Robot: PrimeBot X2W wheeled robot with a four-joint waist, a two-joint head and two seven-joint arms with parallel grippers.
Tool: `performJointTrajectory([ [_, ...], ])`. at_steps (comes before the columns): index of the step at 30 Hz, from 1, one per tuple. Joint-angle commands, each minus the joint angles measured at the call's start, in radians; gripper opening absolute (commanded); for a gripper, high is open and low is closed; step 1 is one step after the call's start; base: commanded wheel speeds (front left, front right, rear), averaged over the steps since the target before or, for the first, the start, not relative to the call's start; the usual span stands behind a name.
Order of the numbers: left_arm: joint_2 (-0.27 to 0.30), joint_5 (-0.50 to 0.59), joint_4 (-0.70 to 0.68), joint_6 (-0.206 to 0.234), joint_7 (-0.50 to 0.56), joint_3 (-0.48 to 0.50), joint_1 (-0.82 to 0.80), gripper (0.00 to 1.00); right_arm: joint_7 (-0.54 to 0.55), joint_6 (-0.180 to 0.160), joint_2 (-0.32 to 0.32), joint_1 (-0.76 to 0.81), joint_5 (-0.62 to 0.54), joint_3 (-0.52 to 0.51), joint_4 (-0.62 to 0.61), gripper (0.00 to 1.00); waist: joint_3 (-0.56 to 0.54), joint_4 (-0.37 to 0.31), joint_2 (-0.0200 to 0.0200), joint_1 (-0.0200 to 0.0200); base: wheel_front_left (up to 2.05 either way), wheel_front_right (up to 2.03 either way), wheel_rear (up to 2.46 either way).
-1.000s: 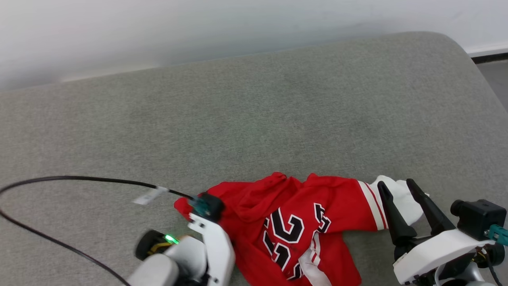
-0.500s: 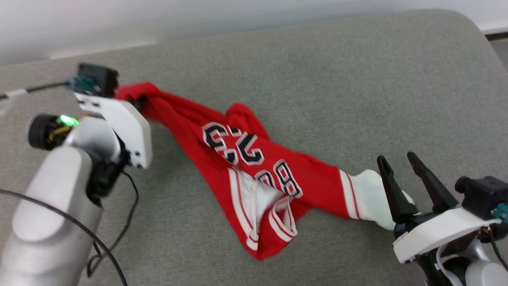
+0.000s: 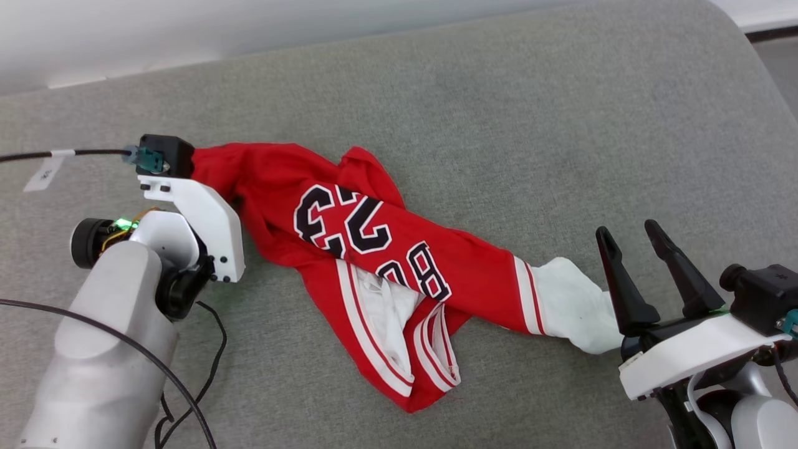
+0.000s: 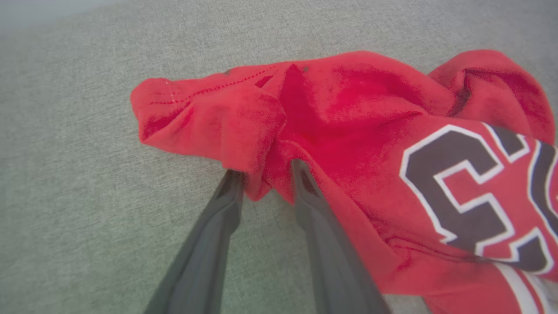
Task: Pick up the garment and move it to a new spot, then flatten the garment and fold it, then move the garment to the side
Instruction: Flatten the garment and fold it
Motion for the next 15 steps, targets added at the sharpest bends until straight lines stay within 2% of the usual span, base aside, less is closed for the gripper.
performJointTrajectory([
  [1, -0.003, 0.004, 0.008, -0.002, -0.016, -0.002, 0.016, 1.00, -0.006, 0.000, -0.008, -0.015, -0.005, 0.000, -0.002, 1.00, -0.019, 0.010, 0.0000, -0.0001, 0.00, 0.00, 0.00],
  [7, -0.028, 0.023, -0.019, 0.036, -0.179, 0.002, 0.100, 1.00, -0.024, 0.000, -0.034, 0.006, -0.032, 0.007, -0.001, 1.00, -0.106, 0.044, 0.0000, -0.0001, 0.00, 0.00, 0.00],
  [15, -0.064, 0.041, -0.158, 0.122, -0.335, 0.009, 0.282, 1.00, -0.075, 0.000, -0.055, 0.039, -0.036, 0.017, 0.029, 1.00, -0.202, 0.094, 0.0000, -0.0001, 0.00, 0.00, 0.00],
])
